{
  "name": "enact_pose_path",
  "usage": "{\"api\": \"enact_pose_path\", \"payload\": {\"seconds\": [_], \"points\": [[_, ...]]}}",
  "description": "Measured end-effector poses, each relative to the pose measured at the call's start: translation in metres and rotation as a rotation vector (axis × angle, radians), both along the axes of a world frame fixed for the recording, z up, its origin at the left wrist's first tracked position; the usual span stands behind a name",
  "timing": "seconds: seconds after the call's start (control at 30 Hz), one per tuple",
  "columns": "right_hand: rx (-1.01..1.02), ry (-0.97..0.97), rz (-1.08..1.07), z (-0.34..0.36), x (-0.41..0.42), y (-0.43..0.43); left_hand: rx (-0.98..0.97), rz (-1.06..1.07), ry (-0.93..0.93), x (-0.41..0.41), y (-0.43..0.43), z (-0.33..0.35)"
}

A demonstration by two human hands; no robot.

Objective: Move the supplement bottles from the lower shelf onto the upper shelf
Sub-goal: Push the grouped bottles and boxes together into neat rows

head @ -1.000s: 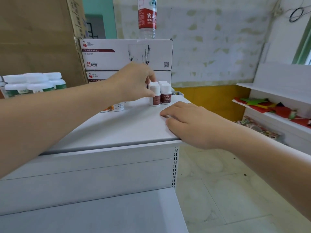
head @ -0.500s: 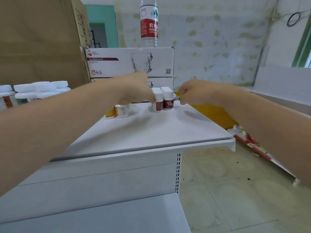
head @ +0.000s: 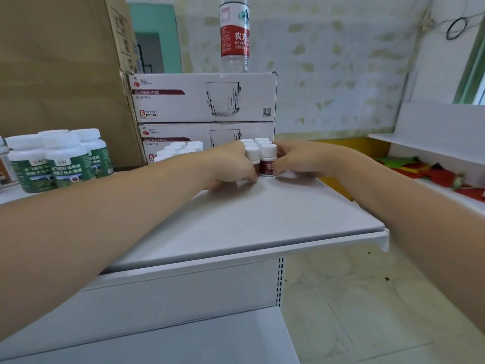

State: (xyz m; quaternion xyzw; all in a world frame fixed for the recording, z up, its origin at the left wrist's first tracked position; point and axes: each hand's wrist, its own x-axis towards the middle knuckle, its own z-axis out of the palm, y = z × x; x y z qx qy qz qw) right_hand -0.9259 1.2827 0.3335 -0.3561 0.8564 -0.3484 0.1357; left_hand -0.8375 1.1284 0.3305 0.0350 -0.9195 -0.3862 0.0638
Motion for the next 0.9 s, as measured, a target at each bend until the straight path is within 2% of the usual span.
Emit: {"api": "enact_pose_path", "payload": {"seconds": [0.1, 0.23, 0.67, 0.9], "points": [[0.017, -0.061, 0.104, 0.001, -0.006, 0.003, 0.036, -0.079, 0.007, 0.004, -0.002, -0.002], [-0.014, -0.115, 0.187, 0.001, -0.02, 0.005, -0.011, -0.086, 0.036, 0.001, -0.007, -0.005], [-0.048, -0.129, 0.28, 0.002, -0.037, 0.006, -0.004, -0.134, 0.029, -0.002, -0.014, -0.007], [0.016, -0.09, 0.263, 0.0, -0.028, 0.006, 0.026, -0.149, 0.019, -0.006, -0.015, -0.008]]}}
